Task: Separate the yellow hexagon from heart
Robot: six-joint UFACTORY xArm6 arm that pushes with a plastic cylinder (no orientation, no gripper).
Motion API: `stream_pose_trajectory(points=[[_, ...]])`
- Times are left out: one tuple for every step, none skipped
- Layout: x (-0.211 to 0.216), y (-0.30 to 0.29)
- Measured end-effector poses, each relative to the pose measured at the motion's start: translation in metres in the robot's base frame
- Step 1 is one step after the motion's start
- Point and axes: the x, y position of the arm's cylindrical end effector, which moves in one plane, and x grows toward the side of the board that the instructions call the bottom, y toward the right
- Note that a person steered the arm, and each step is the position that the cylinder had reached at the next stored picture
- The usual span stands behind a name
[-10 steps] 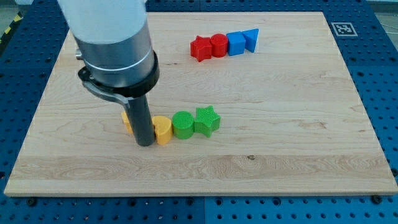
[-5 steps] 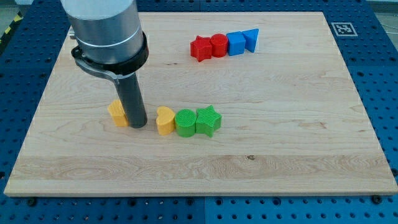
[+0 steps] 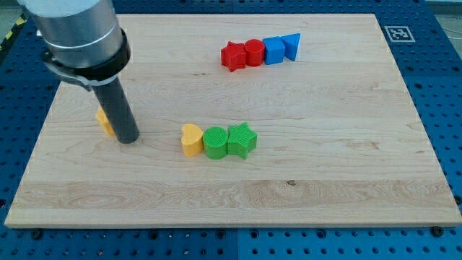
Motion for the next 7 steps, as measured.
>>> stream_pose_trajectory(points=[[-0.004, -0.033], [-0.010, -0.041], [-0.003, -0.036], [0.009, -0.029], [0.009, -0.029], [-0.006, -0.029], [-0.024, -0.031]])
